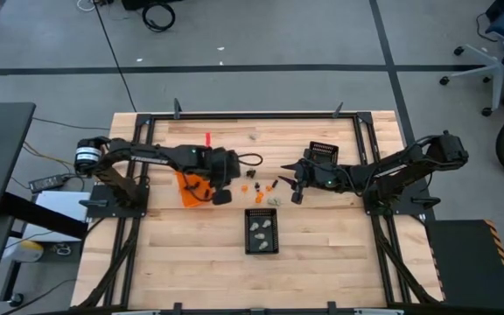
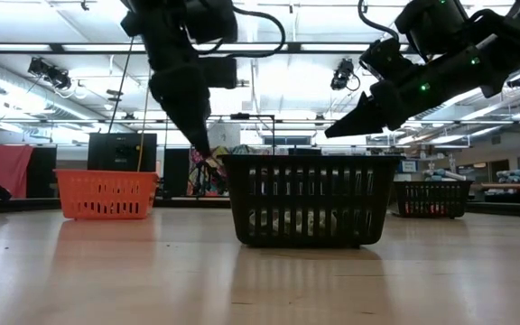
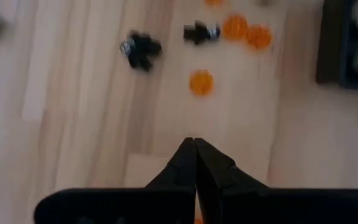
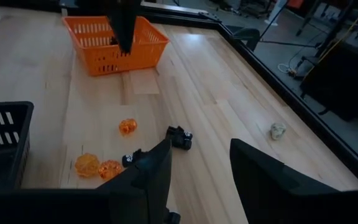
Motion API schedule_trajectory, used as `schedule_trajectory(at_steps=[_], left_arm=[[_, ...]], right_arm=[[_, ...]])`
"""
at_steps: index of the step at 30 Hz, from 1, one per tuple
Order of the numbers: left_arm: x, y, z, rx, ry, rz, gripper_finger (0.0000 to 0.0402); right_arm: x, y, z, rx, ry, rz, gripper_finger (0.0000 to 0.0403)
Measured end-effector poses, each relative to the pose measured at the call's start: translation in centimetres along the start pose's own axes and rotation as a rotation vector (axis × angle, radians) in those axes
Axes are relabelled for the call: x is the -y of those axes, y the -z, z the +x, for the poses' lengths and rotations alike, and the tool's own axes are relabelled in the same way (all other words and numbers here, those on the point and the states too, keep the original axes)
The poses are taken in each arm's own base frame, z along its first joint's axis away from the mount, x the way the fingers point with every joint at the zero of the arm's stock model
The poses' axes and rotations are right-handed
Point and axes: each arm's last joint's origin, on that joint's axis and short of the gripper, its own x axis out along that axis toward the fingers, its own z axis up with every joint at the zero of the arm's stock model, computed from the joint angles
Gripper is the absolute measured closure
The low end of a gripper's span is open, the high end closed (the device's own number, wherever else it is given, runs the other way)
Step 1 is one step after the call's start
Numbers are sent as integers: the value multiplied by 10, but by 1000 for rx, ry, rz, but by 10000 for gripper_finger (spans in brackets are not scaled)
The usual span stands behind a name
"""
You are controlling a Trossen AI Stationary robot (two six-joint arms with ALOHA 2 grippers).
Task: Sort Halloween decoration
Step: Put the black skeleton toy into the orange bin
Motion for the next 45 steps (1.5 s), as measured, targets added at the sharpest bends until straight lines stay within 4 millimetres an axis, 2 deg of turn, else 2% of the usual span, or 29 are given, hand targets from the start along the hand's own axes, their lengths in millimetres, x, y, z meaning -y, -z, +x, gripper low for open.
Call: schedule_trajectory(at_steps=[8,16,20,23,27,30,37,45], left_arm=[[5,2,-6,-10,-6,-32,397],[5,-3,-7,43,-138,100,392],[2,-9,-3,94,-150,113,359],[2,-13,8,103,-153,108,313],[2,-18,33,110,-155,91,254],[0,-20,52,121,-161,57,231],[-15,-19,89,114,-181,-52,229],[-32,-18,96,117,-117,-136,230]], right_arm=[[0,-1,0,7,-18,9,236],[0,-1,0,8,-18,10,236],[-1,-1,0,8,-20,10,236],[-1,-1,0,9,-25,10,236],[-1,0,0,5,-26,11,236],[-1,0,0,2,-26,9,236],[-1,0,0,-2,-26,7,236],[-1,1,0,-4,-27,4,236]])
